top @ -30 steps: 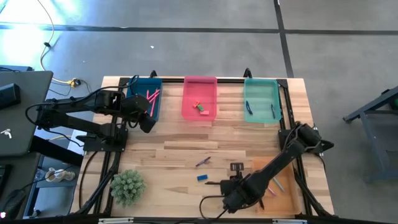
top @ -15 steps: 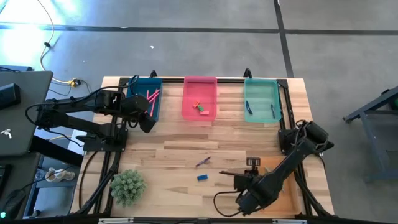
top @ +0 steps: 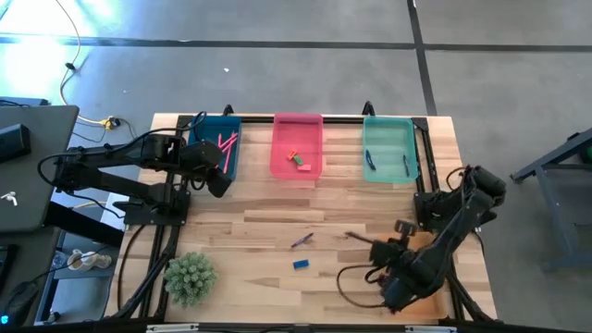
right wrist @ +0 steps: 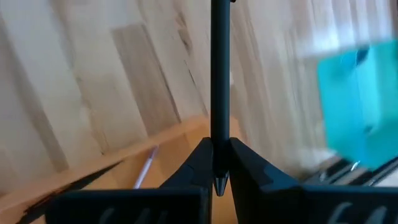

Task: Sort crayons/erasers/pens/pencils in bins
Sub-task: Put the black pen into the orange bin

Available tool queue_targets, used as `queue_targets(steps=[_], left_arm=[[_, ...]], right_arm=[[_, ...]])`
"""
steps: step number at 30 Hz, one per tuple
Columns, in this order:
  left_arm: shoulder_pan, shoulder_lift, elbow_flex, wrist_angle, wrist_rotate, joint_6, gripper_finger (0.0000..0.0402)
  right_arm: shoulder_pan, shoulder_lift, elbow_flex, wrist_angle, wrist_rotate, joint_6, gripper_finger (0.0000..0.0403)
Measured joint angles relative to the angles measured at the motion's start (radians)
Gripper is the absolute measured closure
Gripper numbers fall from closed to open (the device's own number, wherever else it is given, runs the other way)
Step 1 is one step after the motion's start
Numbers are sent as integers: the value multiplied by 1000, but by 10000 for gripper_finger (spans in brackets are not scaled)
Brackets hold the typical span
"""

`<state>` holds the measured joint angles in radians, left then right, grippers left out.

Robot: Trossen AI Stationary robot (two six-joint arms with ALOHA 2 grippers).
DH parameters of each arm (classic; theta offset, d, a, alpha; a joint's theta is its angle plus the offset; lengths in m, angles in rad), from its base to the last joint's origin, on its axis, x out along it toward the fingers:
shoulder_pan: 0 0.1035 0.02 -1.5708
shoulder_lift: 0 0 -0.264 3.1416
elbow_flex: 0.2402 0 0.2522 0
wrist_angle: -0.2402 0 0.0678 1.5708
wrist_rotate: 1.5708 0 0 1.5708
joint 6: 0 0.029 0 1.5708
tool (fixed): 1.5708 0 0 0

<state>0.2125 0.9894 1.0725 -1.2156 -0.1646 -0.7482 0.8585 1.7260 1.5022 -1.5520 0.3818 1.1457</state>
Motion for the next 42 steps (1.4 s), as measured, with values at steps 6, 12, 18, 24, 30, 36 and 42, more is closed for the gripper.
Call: queue_targets(steps=[6,12,18,24,30,36,42], left_arm=[[0,0,0,0,0,0,287],[0,0,0,0,0,0,287],[0,0,0,0,-1,0,287],[0,0,0,0,-1,0,287],[0,0,0,0,-2,0,287],[0,0,0,0,-5,0,287],[0,0,0,0,-5,0,286]], right_arm=[[66,-177,-239,160,-57,272,388],[157,-314,-406,381,-67,516,389],[275,-340,-467,473,-144,721,389],[395,-311,-472,522,-167,957,389],[434,-223,-472,566,-236,1064,389],[430,-147,-472,591,-260,1059,389],[384,-131,-472,579,-334,1066,389]])
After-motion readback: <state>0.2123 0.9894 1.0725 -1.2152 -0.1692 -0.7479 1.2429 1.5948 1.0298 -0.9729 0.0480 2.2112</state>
